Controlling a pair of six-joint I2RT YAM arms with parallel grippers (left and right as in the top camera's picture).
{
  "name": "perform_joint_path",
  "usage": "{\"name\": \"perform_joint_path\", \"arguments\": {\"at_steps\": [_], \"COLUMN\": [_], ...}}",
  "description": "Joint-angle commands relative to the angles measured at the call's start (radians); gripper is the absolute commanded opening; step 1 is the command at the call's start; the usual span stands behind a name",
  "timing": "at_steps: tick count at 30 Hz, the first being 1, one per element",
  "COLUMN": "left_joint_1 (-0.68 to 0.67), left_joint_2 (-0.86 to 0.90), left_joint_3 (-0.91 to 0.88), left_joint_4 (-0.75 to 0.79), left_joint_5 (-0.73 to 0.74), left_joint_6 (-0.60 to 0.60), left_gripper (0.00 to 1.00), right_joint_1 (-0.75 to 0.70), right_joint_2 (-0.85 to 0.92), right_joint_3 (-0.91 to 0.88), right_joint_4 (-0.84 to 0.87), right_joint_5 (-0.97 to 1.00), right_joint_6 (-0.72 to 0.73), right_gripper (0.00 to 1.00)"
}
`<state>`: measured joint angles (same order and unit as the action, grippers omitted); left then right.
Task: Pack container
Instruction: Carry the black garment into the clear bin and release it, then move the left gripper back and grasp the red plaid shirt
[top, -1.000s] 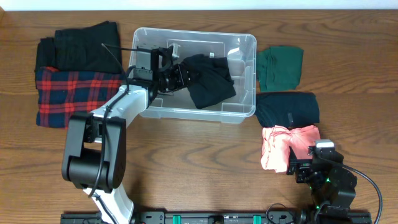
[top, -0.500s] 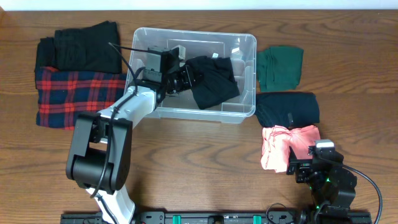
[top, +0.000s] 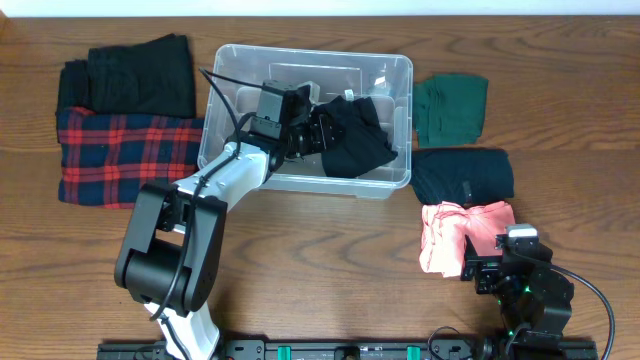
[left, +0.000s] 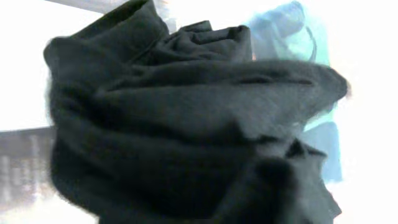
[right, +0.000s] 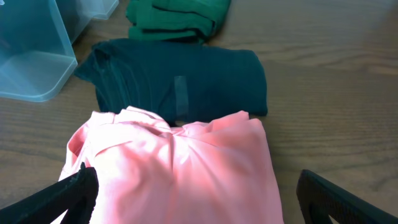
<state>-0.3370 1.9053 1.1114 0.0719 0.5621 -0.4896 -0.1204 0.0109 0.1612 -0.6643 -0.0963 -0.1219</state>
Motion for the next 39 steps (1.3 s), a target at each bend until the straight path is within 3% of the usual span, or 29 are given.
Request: {"name": "perform_joint_path", "arguments": {"at_steps": [1, 2, 6, 15, 21, 26, 32, 39], "left_joint_1": [0.015, 0.025, 0.082, 0.265, 0.507, 0.745, 0.999, 1.170], "left_joint_2": [-0.008, -0.011, -0.047, -0.243, -0.408, -0.443, -0.430, -0.422], "left_joint_3": [0.024, 0.032, 0.096, 0.256, 0.271, 0.260, 0.135, -0.147], "left_joint_4": [-0.009, -0.018, -0.109, -0.358, -0.740, -0.995, -0.980, -0.674], "left_joint_5": [-0.032, -0.032, -0.032, -0.033, -0.221, -0.317, -0.276, -0.111], "left_joint_6": [0.010, 0.010, 0.010, 0.009, -0.056, -0.058, -0.054, -0.033], "left_gripper": [0.71, 0.79, 0.92, 0.93, 0.96, 1.00, 0.98, 0.98], "right_joint_1": [-0.008, -0.008, -0.008, -0.008, -0.008, -0.008, -0.008, -0.008], "right_joint_2": [-0.005, -0.005, -0.005, -0.005, -0.005, -0.005, -0.005, -0.005], "right_joint_3": [-0.003, -0.003, -0.003, -0.003, -0.003, -0.003, -0.003, -0.003], "right_joint_4": [-0.001, -0.001, -0.001, -0.001, -0.001, -0.001, -0.001, -0.001], "right_joint_5": [0.003, 0.003, 0.003, 0.003, 0.003, 0.003, 0.003, 0.003], "right_joint_6": [-0.014, -0.014, -0.014, -0.014, -0.014, -0.014, -0.014, -0.014], "right_gripper": [0.99, 0.99, 0.99, 0.99, 0.99, 0.99, 0.99, 0.99]}}
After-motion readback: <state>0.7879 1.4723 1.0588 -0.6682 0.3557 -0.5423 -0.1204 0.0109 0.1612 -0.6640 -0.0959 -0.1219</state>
